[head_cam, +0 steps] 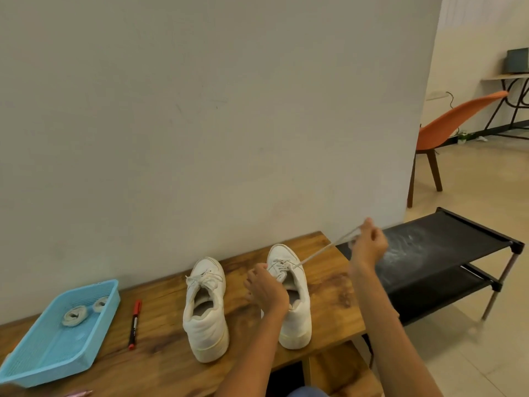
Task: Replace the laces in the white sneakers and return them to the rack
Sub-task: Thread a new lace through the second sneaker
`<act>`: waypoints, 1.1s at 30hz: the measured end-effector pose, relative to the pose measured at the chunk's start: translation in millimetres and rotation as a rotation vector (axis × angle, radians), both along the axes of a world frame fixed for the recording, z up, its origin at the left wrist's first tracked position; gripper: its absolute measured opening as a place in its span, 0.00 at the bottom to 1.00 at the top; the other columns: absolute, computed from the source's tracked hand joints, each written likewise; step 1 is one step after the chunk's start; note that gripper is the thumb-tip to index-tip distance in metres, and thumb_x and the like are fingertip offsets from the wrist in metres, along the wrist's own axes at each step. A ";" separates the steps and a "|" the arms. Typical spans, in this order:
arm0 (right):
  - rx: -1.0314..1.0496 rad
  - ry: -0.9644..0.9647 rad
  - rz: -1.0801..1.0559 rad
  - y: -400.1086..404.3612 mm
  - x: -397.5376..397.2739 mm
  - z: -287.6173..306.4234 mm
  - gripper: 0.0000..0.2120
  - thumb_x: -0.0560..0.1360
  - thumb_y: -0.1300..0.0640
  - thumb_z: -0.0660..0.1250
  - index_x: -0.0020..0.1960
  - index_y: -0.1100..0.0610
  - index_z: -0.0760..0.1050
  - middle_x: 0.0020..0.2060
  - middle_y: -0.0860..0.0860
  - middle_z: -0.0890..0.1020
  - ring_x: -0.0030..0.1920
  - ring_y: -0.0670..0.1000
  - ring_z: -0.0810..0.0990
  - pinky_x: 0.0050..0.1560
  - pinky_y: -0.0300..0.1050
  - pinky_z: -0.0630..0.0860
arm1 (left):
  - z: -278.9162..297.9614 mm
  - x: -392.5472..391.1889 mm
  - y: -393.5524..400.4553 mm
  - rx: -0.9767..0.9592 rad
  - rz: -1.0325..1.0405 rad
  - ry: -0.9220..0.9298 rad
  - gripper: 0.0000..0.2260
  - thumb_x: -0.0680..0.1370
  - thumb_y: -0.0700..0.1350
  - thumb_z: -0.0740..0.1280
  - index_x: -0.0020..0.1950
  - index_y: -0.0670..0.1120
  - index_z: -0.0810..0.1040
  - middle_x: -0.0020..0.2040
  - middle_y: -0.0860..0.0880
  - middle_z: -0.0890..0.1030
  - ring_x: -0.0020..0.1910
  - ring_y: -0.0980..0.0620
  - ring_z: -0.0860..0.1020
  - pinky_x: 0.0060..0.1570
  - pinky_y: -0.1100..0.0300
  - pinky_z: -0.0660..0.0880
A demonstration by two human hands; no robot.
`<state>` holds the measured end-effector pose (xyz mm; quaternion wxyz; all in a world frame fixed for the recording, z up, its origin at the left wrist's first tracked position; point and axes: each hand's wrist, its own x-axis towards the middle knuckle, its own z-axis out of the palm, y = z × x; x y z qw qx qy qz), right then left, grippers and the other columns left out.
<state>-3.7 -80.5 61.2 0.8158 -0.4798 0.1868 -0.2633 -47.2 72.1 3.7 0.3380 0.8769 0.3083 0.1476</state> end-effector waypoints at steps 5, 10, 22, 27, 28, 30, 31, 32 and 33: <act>-0.676 0.041 0.057 -7.1 4.1 -0.9 0.10 0.79 0.53 0.60 0.56 0.57 0.73 0.45 0.51 0.77 0.43 0.50 0.77 0.43 0.43 0.73 | -2.4 1.7 0.8 -0.077 0.012 -0.030 0.10 0.80 0.44 0.60 0.60 0.47 0.74 0.60 0.47 0.76 0.59 0.47 0.71 0.54 0.55 0.70; -1.403 0.259 0.817 34.1 6.8 -31.9 0.11 0.78 0.52 0.62 0.51 0.58 0.79 0.43 0.51 0.80 0.43 0.50 0.76 0.42 0.40 0.70 | -1.8 2.2 5.9 -0.079 -0.087 0.017 0.13 0.81 0.50 0.58 0.56 0.43 0.77 0.54 0.46 0.80 0.52 0.49 0.77 0.41 0.62 0.68; -1.565 0.317 0.743 50.4 -1.6 -47.5 0.16 0.79 0.58 0.56 0.32 0.53 0.61 0.30 0.48 0.66 0.29 0.44 0.62 0.29 0.36 0.59 | 0.8 8.0 22.6 -0.076 -0.118 0.177 0.15 0.82 0.49 0.58 0.57 0.40 0.78 0.56 0.43 0.80 0.54 0.46 0.78 0.43 0.59 0.70; -1.586 0.353 0.828 44.7 -5.6 -50.2 0.07 0.79 0.60 0.59 0.56 0.57 0.71 0.48 0.53 0.78 0.42 0.48 0.73 0.41 0.38 0.69 | 3.9 7.2 28.5 -0.072 -0.147 0.208 0.14 0.81 0.47 0.59 0.55 0.39 0.77 0.55 0.43 0.80 0.53 0.45 0.78 0.46 0.56 0.72; -1.596 0.357 0.864 40.7 -5.8 -48.5 0.13 0.79 0.62 0.61 0.63 0.57 0.68 0.54 0.55 0.78 0.48 0.50 0.75 0.46 0.40 0.72 | 6.5 6.7 28.6 -0.045 -0.147 0.167 0.12 0.81 0.47 0.60 0.55 0.40 0.76 0.54 0.45 0.79 0.54 0.46 0.77 0.45 0.56 0.71; -1.585 0.325 0.891 32.1 -6.8 -39.6 0.22 0.78 0.64 0.62 0.70 0.60 0.62 0.61 0.57 0.75 0.56 0.54 0.75 0.56 0.43 0.73 | 13.1 4.0 30.2 0.026 -0.146 0.025 0.08 0.79 0.46 0.63 0.55 0.43 0.75 0.55 0.48 0.77 0.54 0.48 0.75 0.44 0.60 0.67; -1.569 0.301 0.860 29.7 -7.4 -34.1 0.24 0.78 0.65 0.61 0.72 0.61 0.59 0.62 0.58 0.74 0.55 0.53 0.75 0.58 0.44 0.73 | 17.6 2.2 32.1 0.063 -0.172 -0.047 0.08 0.79 0.46 0.63 0.55 0.44 0.76 0.54 0.49 0.78 0.53 0.50 0.75 0.44 0.62 0.67; -1.545 0.276 0.818 28.7 -7.4 -28.3 0.25 0.78 0.66 0.59 0.73 0.62 0.56 0.60 0.59 0.74 0.52 0.52 0.74 0.58 0.44 0.73 | 21.4 1.9 33.8 0.086 -0.228 -0.091 0.08 0.78 0.47 0.64 0.53 0.44 0.77 0.52 0.49 0.79 0.51 0.52 0.76 0.43 0.63 0.67; -1.535 0.254 0.777 30.6 -8.2 -23.6 0.25 0.79 0.67 0.57 0.74 0.63 0.55 0.59 0.60 0.75 0.49 0.51 0.73 0.56 0.44 0.74 | 26.3 0.2 35.2 0.097 -0.299 -0.103 0.09 0.78 0.49 0.66 0.50 0.44 0.79 0.49 0.49 0.81 0.46 0.53 0.77 0.41 0.64 0.69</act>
